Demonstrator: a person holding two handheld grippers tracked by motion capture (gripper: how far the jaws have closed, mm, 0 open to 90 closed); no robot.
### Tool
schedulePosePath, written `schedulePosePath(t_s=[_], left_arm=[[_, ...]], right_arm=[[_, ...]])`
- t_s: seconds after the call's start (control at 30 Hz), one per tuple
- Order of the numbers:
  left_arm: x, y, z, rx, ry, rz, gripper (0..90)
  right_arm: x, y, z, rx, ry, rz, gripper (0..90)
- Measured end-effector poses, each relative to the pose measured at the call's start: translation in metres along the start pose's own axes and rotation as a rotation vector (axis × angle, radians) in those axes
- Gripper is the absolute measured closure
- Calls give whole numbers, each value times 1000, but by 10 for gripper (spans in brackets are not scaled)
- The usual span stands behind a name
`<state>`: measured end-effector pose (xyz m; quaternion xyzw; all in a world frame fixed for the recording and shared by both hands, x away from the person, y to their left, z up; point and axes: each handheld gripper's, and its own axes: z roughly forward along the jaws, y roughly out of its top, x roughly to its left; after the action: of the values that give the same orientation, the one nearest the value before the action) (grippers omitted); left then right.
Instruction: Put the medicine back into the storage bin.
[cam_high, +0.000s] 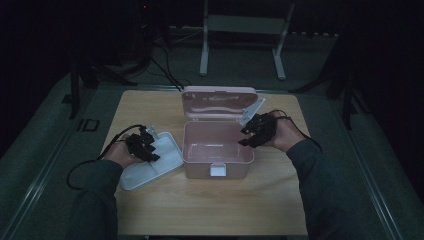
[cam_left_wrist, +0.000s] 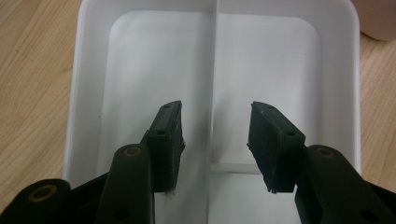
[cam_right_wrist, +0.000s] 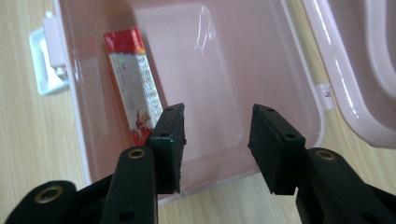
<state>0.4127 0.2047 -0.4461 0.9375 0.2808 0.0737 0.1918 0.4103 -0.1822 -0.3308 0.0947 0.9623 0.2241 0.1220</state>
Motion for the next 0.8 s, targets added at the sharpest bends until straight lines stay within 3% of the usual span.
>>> schedulePosePath(t_s=[0.37,0.53,0.8], left_arm=[[0,2,4,32,6,2,547],[-3,2,9,67,13,21,582],[-1,-2,3,62,6,16,625]], right_arm=[[-1,-20,-3,-26,-36,49,546],[-3,-30,-6,-38,-54,79,545],[-3,-38,-7,-45,-54,96,543]])
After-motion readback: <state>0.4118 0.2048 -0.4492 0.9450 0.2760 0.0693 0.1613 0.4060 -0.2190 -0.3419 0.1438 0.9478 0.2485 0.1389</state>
